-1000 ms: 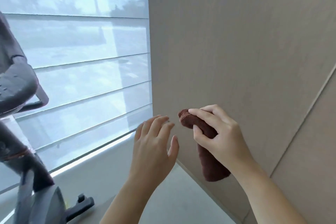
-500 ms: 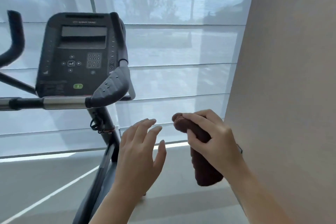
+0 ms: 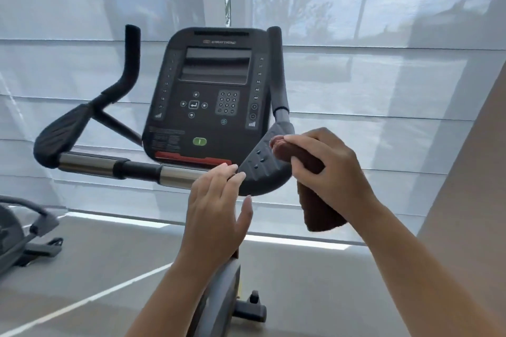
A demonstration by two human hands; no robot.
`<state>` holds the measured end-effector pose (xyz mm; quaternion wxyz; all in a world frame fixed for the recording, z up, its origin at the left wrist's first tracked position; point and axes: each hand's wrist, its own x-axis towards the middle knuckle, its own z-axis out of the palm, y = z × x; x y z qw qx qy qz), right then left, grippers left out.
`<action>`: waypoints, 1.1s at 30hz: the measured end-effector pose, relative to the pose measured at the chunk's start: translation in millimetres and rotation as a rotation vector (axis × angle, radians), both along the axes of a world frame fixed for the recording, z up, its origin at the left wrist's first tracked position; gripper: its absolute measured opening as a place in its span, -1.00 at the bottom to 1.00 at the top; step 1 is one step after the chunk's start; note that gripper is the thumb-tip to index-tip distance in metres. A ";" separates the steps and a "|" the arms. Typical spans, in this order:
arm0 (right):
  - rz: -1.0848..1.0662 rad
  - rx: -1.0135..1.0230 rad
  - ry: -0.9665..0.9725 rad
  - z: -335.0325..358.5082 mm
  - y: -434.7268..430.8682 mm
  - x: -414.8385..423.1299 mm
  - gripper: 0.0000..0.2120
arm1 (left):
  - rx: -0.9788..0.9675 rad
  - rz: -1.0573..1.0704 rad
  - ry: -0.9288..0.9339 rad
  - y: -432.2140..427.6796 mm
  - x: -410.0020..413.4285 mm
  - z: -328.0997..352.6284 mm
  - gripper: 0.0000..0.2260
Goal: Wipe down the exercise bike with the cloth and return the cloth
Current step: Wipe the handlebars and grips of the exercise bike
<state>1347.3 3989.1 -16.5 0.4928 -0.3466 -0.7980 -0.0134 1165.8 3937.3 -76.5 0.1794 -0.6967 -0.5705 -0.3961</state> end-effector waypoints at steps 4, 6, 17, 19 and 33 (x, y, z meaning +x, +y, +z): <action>-0.049 0.108 -0.194 21.1 43.6 -32.7 -0.69 | -0.011 0.003 0.038 27.8 -18.6 3.6 -0.66; -0.065 0.010 -0.280 19.9 56.0 -40.2 -0.67 | -0.016 -0.006 0.052 37.0 -24.5 3.3 -0.66; -0.180 -0.183 -0.445 5.5 65.5 -51.4 -0.63 | 0.057 -0.091 0.019 63.9 -37.7 -15.5 -0.69; -0.149 -0.113 -0.402 -1.0 59.1 -48.9 -0.67 | 0.081 -0.114 0.025 65.9 -41.1 -19.0 -0.70; -0.175 -0.078 -0.368 -0.2 58.9 -47.1 -0.73 | 0.016 -0.222 -0.004 62.1 -52.0 -15.9 -0.66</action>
